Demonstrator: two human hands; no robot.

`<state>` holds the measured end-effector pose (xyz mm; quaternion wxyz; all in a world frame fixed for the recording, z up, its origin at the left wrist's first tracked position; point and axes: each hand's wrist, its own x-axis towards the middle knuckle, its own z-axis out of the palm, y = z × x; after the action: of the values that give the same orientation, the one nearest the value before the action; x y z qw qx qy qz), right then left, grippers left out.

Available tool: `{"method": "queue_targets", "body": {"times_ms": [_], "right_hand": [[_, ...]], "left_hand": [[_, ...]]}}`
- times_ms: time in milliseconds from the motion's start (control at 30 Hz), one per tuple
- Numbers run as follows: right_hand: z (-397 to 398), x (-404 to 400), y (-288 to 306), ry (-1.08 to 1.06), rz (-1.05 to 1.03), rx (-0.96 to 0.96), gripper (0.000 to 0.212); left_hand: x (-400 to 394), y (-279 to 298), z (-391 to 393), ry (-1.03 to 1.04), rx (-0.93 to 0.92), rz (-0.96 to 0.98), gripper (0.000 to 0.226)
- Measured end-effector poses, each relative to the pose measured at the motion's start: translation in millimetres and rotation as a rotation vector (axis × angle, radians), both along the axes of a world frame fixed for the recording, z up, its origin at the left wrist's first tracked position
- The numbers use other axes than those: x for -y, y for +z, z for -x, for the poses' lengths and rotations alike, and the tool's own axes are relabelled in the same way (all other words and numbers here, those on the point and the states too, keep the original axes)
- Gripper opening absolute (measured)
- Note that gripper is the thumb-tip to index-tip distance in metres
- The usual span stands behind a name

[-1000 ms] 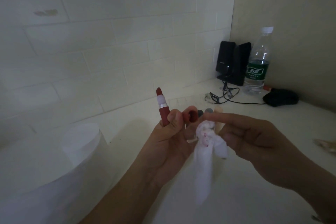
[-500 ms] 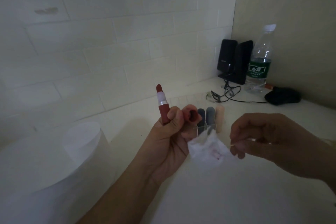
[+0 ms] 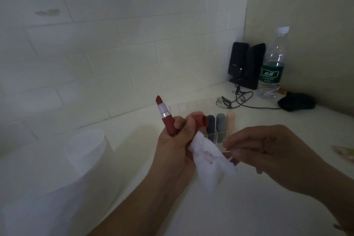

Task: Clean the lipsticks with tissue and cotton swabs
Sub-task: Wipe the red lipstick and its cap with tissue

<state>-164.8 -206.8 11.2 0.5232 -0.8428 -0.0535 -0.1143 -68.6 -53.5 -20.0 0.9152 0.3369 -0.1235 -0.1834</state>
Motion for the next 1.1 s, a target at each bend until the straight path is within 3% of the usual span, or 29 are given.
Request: {"method": "queue_targets", "body": {"times_ms": [200, 467, 533, 667, 733, 800, 900, 1000, 1100], "right_hand": [[-3.7, 29.3, -7.2, -0.141, 0.306, -0.218, 0.017], [-9.9, 4.6, -35.8, -0.292, 0.879, -0.018, 0.008], [-9.0, 8.3, -39.2, -0.210, 0.927, 0.056, 0.020], [-0.1, -10.4, -15.2, 0.040, 0.490, 0.015, 0.044], [-2.4, -21.9, -16.1, -0.006, 0.337, -0.003, 0.028], [-10.3, -23.1, -21.4, -0.100, 0.028, -0.018, 0.011], [-12.2, -14.9, -17.6, -0.351, -0.466, 0.059, 0.023], [-6.4, -18.0, -12.7, -0.501, -0.290, 0.389, 0.018], [-3.6, -32.5, -15.6, -0.408, -0.071, 0.521, 0.015]], "left_hand": [[-3.0, 6.1, -2.1, 0.016, -0.071, 0.070, 0.024], [-4.0, -1.7, -6.4, -0.049, -0.124, 0.071, 0.018], [-4.4, -0.6, -6.7, -0.048, -0.138, 0.087, 0.015], [-4.7, -0.9, -9.0, -0.015, -0.182, 0.099, 0.017], [-5.2, -1.2, -8.8, -0.020, -0.200, 0.105, 0.018], [-5.9, 1.1, -6.8, -0.021, -0.162, 0.071, 0.013], [-7.3, 7.0, -3.4, 0.043, -0.010, -0.077, 0.025], [-5.7, 9.9, 4.8, 0.013, 0.077, -0.099, 0.024], [-2.1, 9.5, 13.7, -0.051, 0.065, -0.093, 0.022]]}}
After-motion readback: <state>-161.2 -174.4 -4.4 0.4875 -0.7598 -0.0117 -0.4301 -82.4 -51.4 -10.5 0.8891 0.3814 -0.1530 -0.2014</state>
